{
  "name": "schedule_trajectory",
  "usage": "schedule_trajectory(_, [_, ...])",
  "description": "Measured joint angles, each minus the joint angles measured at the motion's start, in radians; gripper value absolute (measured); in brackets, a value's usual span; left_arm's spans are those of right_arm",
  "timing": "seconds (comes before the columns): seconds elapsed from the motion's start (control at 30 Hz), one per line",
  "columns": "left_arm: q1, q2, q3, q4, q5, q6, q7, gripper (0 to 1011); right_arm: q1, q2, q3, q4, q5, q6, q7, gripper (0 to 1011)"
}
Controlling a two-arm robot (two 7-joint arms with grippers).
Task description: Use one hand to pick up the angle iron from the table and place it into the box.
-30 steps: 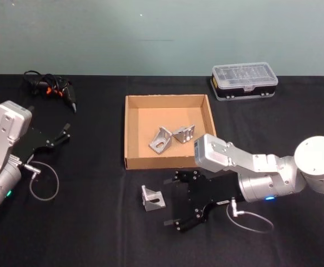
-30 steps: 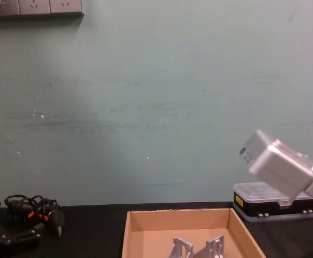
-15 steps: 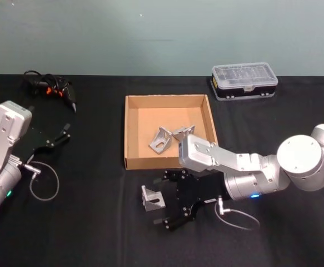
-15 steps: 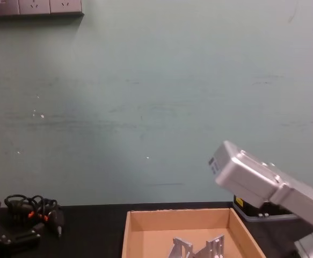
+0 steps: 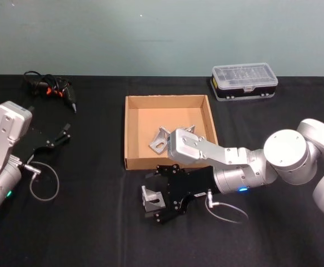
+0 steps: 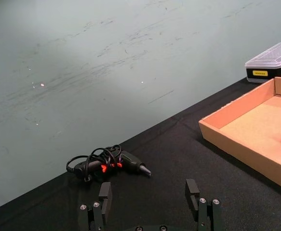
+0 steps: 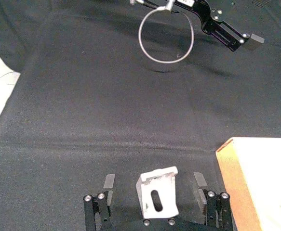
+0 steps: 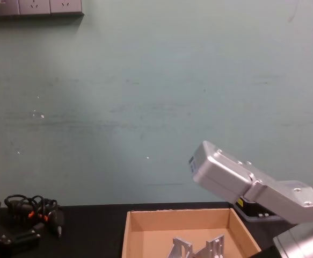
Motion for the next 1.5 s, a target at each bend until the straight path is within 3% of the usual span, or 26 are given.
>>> schedule_trajectory(0.5, [0.000,0.000,0.000,0.000,0.000,0.000,0.000,1000,0.017,-0.015,-0.033,0.028,0.017,-0.012,-0.003,1002])
schedule_trajectory(1.1, [0.000,0.000,0.000,0.000,0.000,0.000,0.000,1000,0.018,-0.023,-0.043,0.034,0.032,-0.009,-0.013,1003])
schedule_trajectory(1.37, [0.000,0.000,0.000,0.000,0.000,0.000,0.000,1000,0.015,-0.020,-0.045,0.027,0.034,0.012,-0.020,864])
schedule_trajectory(1.5, [0.000,0.000,0.000,0.000,0.000,0.000,0.000,1000,0.013,-0.018,-0.045,0.024,0.034,0.014,-0.024,722])
